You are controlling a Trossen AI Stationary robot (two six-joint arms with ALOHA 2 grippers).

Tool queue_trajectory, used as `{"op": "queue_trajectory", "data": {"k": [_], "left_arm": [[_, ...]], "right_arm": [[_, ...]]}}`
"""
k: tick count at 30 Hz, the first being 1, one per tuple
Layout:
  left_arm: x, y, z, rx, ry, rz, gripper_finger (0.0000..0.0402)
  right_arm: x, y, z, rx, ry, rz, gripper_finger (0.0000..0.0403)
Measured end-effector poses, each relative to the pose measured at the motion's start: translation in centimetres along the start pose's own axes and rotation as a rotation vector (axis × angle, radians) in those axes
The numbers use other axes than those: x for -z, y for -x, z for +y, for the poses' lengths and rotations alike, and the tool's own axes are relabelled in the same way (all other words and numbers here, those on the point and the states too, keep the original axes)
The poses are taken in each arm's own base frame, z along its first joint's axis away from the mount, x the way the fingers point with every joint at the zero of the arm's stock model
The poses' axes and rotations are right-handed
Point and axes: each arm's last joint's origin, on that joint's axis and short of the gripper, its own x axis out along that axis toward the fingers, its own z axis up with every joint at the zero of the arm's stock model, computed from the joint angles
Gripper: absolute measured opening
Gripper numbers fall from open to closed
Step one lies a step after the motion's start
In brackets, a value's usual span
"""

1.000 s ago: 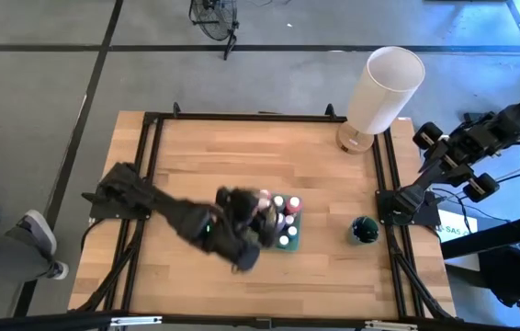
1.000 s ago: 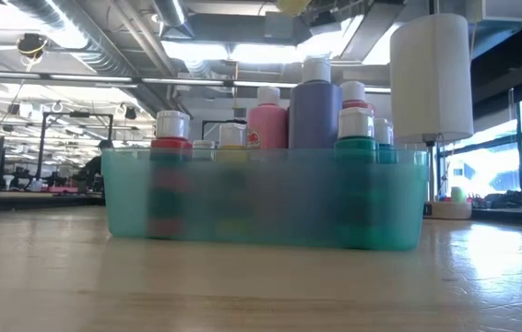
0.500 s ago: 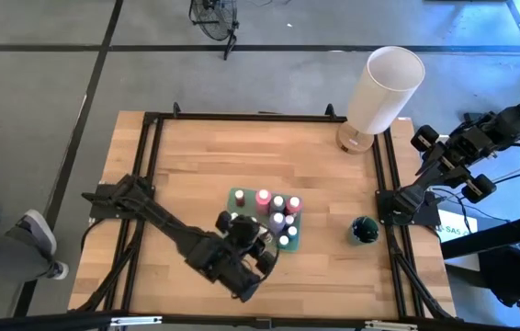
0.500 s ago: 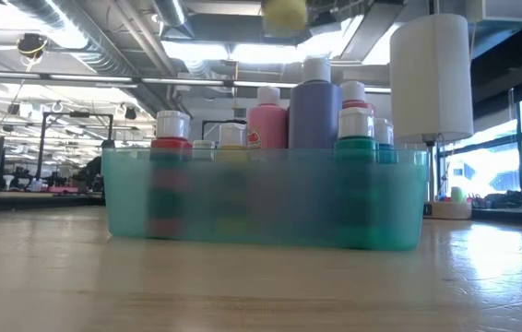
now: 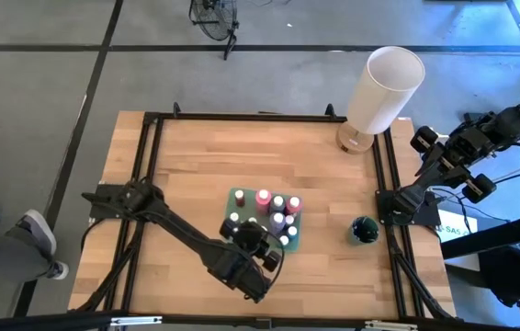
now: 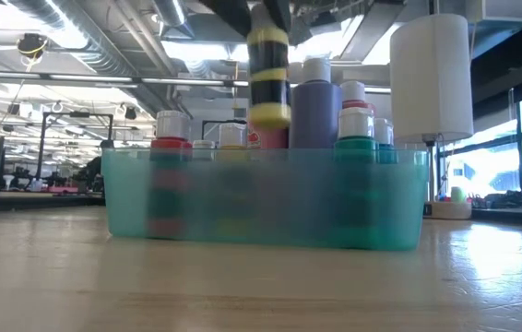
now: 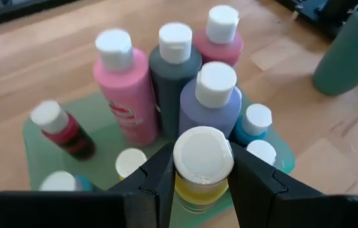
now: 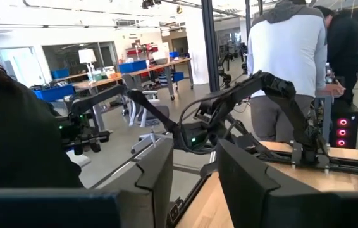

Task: Pick & Place Paint Supplies
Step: Put the yellow paint bottle into the light green bin

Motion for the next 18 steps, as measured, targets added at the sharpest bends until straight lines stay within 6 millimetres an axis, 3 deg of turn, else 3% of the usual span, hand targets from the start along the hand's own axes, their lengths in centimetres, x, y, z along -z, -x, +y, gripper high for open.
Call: {"op": "queue_trajectory", "data": {"k": [9,18], "left_arm": [[2.0,-0.4,-0.4,-0.022,0.048,-0.029,0.0115],[4.2,-2.1,-0.9,-0.064,0.029,-0.056,0.0115]], "right_arm": [[-0.1,0.0,0.0,-0.001,-0.002,-0.010,0.0124],[-0.1,-0.3,0.0,0.039,-0.016,-0.011,0.0124]]}}
